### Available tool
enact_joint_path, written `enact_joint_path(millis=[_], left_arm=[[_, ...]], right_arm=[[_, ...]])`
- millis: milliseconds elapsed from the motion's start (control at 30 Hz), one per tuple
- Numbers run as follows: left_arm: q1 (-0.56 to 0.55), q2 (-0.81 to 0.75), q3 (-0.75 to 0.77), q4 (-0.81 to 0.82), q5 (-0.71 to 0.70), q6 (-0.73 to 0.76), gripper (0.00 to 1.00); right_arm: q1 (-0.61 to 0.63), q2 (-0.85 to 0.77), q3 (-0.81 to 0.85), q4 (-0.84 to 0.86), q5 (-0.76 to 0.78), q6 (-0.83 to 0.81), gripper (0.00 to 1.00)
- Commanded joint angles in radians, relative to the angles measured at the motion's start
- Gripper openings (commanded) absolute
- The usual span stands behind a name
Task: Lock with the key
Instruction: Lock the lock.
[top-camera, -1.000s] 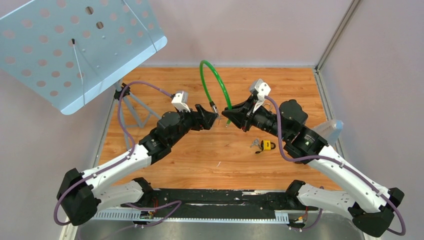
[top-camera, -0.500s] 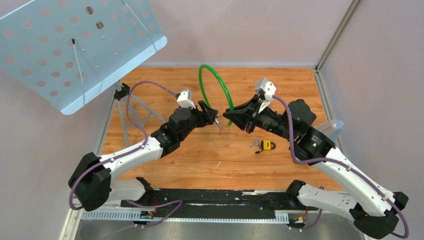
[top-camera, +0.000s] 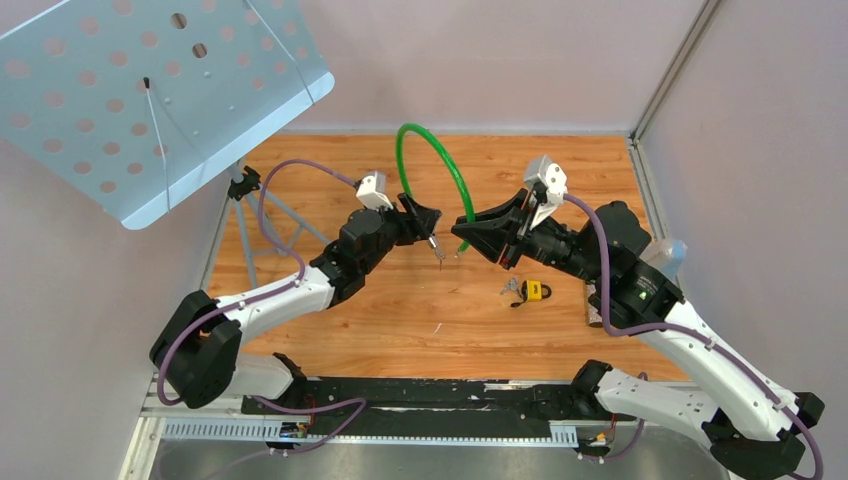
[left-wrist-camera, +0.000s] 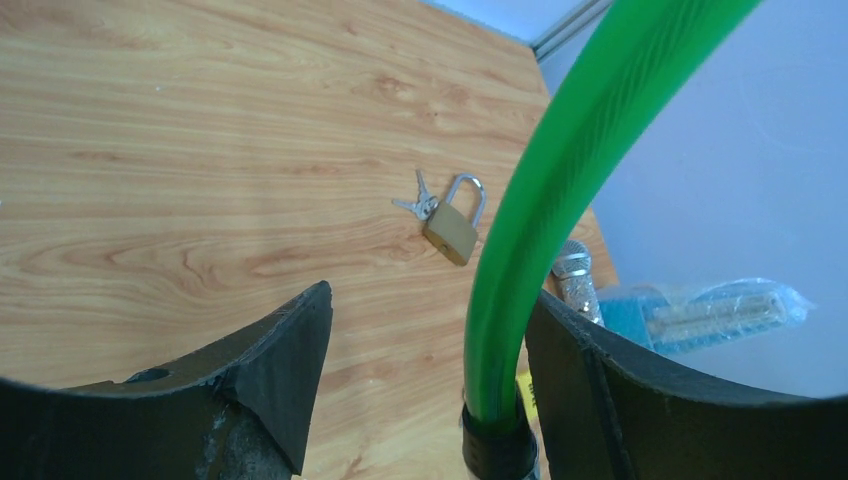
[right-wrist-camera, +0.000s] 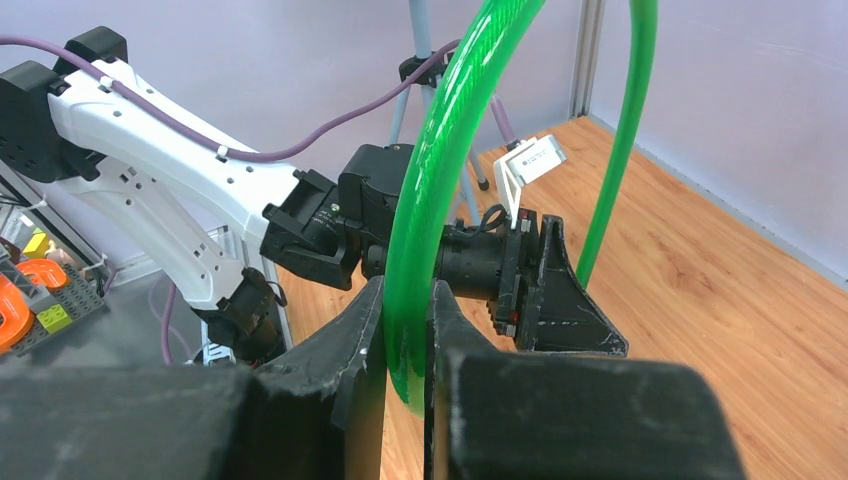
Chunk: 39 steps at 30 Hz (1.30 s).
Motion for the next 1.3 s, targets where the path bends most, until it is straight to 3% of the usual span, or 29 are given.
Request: enact_joint_path(millis=[0, 100, 233, 433, 533, 600, 833, 1267], left_arm=[[0.004, -0.014, 0.011, 0.107, 0.009, -0.008, 0.77], [0.004, -0.005, 0.004, 0.114, 0.013, -0.013, 0.77], [0.005, 0.009, 0.009, 0.101, 0.024, -0.023, 0.64], [0.012, 0.013, 0.008, 0.092, 0.035, -0.076, 0.36], [0.016, 0.010, 0.014, 0.077, 0.057, -0.111, 0.09], [0.022, 0.008, 0.020, 0.075, 0.090, -0.144, 0.00], [0.028, -0.003, 0.063, 0.104, 0.268, -0.311, 0.00], [0.030, -0.014, 0.086, 0.353, 0.467, -0.553, 0.00]], right_arm=[[-0.002, -0.020, 0.049, 0.088, -0.011, -0.002, 0.00], [-0.002, -0.015, 0.047, 0.088, -0.011, -0.003, 0.00], [-0.002, -0.014, 0.046, 0.088, -0.010, -0.003, 0.00], [-0.001, -0.017, 0.039, 0.089, 0.011, -0.013, 0.00], [-0.002, -0.019, 0.020, 0.107, 0.023, -0.025, 0.00], [-0.002, -0.023, -0.001, 0.133, 0.037, -0.034, 0.00], [-0.001, -0.014, -0.113, 0.302, 0.098, -0.060, 0.00], [-0.002, -0.006, -0.271, 0.600, 0.229, -0.060, 0.00]])
